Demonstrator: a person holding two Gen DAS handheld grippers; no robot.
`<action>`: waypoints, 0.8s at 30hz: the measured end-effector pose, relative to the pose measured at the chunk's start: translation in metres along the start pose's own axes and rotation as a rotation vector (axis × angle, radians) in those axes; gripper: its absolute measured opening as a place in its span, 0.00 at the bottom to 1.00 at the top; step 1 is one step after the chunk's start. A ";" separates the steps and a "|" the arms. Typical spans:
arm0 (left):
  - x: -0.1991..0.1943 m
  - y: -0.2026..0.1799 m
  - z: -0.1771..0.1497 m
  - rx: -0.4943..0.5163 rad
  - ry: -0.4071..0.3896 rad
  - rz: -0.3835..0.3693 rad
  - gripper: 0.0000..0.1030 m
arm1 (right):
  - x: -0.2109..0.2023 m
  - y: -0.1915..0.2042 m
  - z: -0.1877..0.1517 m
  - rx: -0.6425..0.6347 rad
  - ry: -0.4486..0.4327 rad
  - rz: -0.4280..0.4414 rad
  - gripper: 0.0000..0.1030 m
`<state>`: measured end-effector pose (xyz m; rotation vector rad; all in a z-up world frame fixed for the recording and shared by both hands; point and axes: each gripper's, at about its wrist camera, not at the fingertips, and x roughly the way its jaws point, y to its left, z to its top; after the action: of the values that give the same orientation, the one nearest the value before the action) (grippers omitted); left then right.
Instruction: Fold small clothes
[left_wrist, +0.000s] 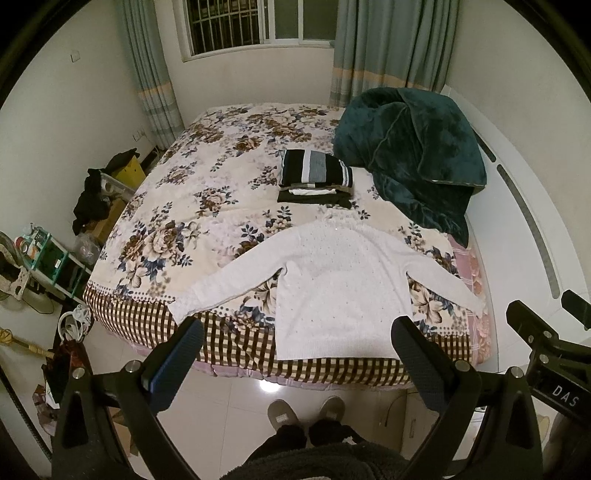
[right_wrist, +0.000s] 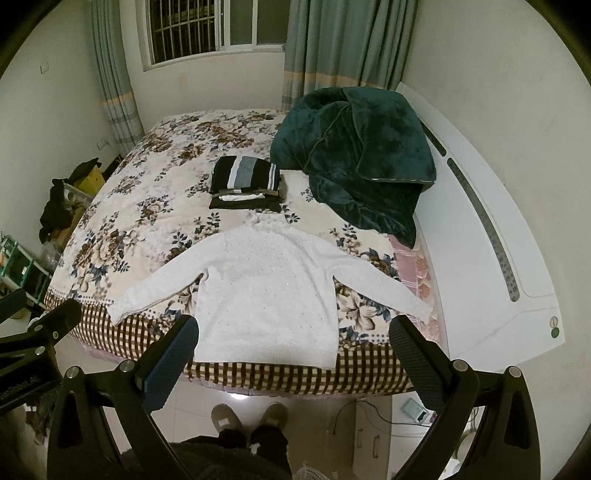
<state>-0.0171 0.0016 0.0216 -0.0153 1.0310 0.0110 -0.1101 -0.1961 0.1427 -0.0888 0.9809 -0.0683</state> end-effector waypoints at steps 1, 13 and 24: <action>0.000 0.000 0.000 -0.001 0.000 0.000 1.00 | 0.000 0.000 0.000 0.000 0.000 -0.001 1.00; -0.002 0.000 -0.001 0.003 -0.009 0.000 1.00 | -0.004 0.001 0.003 -0.003 -0.006 0.003 1.00; -0.005 0.000 0.002 0.002 -0.016 0.002 1.00 | -0.019 0.003 0.011 -0.007 -0.014 0.008 1.00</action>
<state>-0.0174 0.0014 0.0269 -0.0117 1.0148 0.0120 -0.1114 -0.1906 0.1641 -0.0913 0.9678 -0.0567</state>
